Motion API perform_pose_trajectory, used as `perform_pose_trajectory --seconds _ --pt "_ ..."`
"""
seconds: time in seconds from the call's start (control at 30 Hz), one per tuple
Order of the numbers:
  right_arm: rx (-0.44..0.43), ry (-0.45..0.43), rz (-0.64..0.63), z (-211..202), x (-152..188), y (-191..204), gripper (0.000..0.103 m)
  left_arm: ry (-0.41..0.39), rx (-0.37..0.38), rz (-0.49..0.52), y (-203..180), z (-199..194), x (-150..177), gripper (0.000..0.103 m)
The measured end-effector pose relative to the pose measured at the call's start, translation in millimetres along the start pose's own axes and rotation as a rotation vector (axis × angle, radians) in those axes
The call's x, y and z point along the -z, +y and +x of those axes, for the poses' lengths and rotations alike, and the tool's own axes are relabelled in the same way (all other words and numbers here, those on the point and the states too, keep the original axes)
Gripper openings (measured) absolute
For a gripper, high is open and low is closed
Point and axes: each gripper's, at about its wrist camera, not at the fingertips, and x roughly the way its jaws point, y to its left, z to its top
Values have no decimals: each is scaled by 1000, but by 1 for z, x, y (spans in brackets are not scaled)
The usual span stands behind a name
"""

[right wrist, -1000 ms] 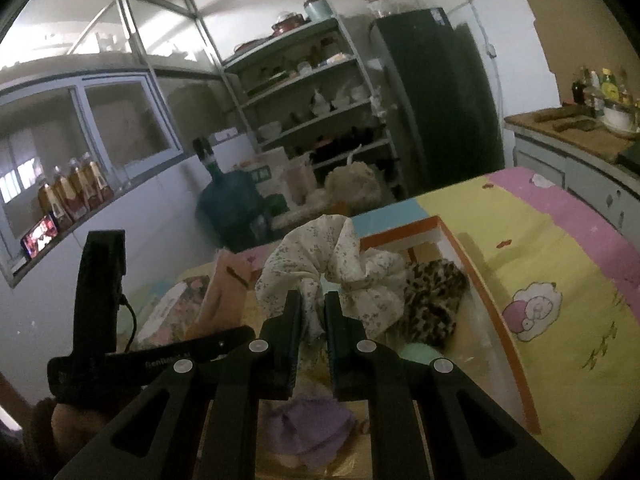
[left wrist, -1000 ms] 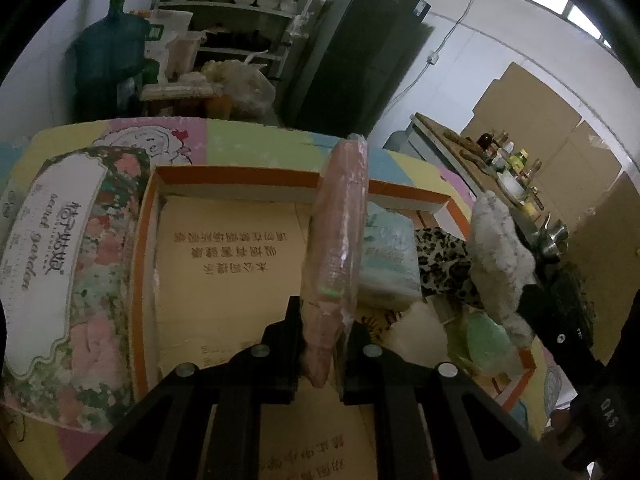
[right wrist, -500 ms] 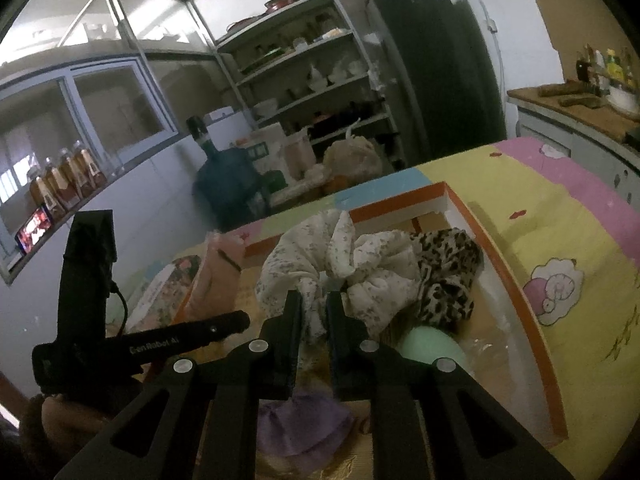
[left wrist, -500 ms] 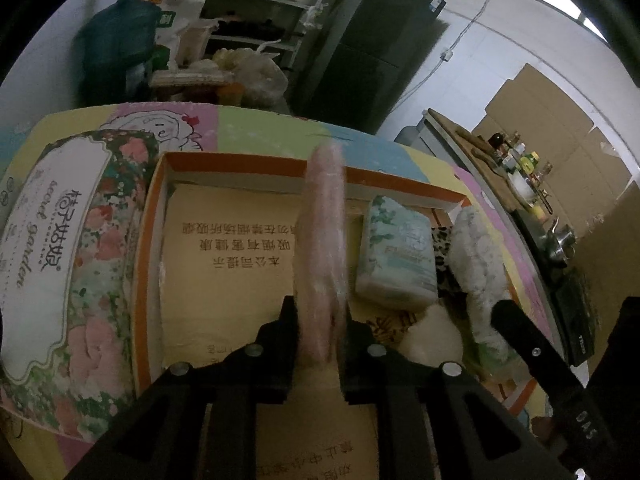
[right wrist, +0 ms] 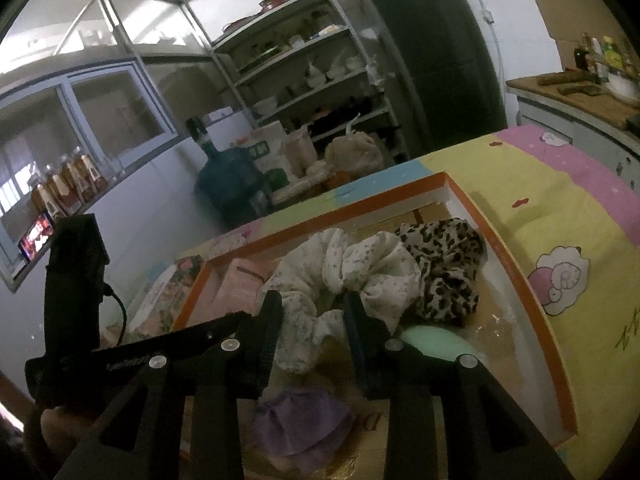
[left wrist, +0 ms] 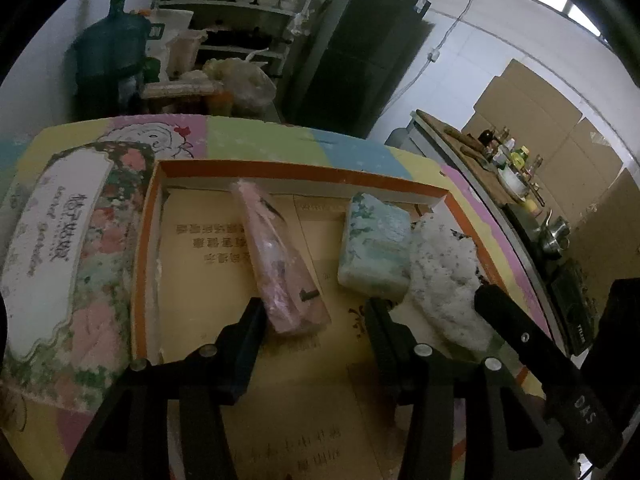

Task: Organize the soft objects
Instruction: 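Open the left tool to drop the pink bag while the right tool releases the scrunchie in the tray, then move both tools back to the pile beside the tray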

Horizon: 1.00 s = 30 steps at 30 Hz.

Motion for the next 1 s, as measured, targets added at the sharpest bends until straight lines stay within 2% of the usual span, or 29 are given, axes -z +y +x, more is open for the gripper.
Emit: perform_pose_trajectory --seconds 0.27,0.33,0.4,0.67,0.83,1.0 --pt "-5 -26 -7 -11 0 6 35 -50 3 19 -3 -26 8 53" --pt "-7 -32 -11 -15 0 9 38 -72 -11 40 -5 -32 11 53" --pt "-4 -43 -18 -19 2 13 47 -84 -12 48 -5 -36 13 53" --pt "1 -49 -37 -30 9 28 51 -146 4 55 1 -61 24 56" --pt "-3 -52 -40 -36 13 40 59 -241 2 82 4 -86 32 86" --pt "6 -59 -56 -41 18 53 65 -315 -51 135 6 -107 41 87"
